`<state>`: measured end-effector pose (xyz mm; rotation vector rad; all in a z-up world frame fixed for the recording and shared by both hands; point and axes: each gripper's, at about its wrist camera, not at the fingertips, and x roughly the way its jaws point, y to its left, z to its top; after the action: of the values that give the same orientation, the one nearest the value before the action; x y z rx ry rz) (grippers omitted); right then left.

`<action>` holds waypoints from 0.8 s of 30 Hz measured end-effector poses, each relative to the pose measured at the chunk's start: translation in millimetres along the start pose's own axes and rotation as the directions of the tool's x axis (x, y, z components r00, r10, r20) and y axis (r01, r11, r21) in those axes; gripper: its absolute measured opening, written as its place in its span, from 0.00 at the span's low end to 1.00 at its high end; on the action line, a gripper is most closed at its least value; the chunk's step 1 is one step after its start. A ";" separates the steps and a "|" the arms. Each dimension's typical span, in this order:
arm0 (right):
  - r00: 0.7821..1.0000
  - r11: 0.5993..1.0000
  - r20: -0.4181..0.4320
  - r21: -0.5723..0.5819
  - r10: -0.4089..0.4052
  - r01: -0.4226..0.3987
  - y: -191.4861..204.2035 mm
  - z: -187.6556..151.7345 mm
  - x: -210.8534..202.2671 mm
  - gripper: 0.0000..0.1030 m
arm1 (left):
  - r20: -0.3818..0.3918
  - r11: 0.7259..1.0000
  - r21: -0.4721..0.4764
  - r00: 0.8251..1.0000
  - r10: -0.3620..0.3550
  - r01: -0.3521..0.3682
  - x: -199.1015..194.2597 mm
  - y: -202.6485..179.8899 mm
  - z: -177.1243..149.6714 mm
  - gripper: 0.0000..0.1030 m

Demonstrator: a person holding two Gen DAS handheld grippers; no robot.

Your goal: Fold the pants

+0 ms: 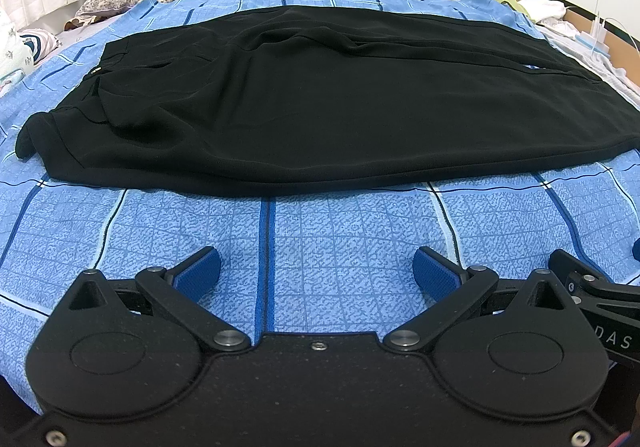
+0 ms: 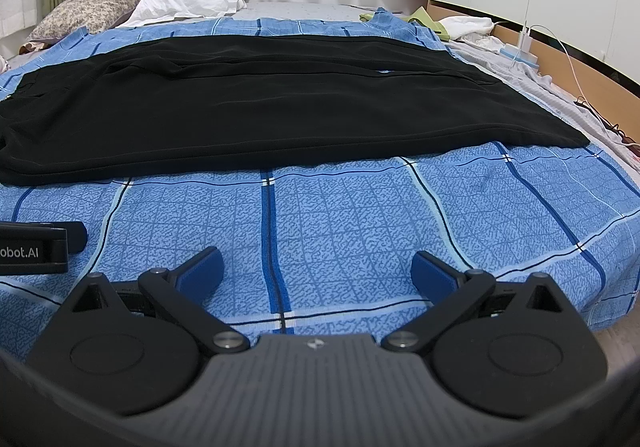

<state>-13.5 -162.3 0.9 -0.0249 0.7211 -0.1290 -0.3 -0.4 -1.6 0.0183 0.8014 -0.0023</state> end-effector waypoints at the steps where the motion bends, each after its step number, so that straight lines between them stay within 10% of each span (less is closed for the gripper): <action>1: 1.000 1.000 0.000 0.000 0.000 0.000 0.0 0.0 0.0 1.00 | 0.000 1.000 0.000 1.000 0.000 0.000 0.0 -0.1 0.0 1.00; 16: 0.999 0.998 0.005 0.034 0.051 -0.051 -16.4 4.4 4.3 1.00 | 0.028 0.999 -0.025 0.999 -0.026 0.027 -4.8 14.7 -1.0 1.00; 24: 0.995 0.881 0.098 0.468 0.027 -0.070 -116.2 40.4 14.3 1.00 | 0.126 0.951 -0.301 0.986 0.109 -0.067 -18.4 107.1 33.6 1.00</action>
<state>11.1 -280.3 29.7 0.4528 0.5855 -0.2520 12.0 106.0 36.7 -0.2279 0.6518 0.1994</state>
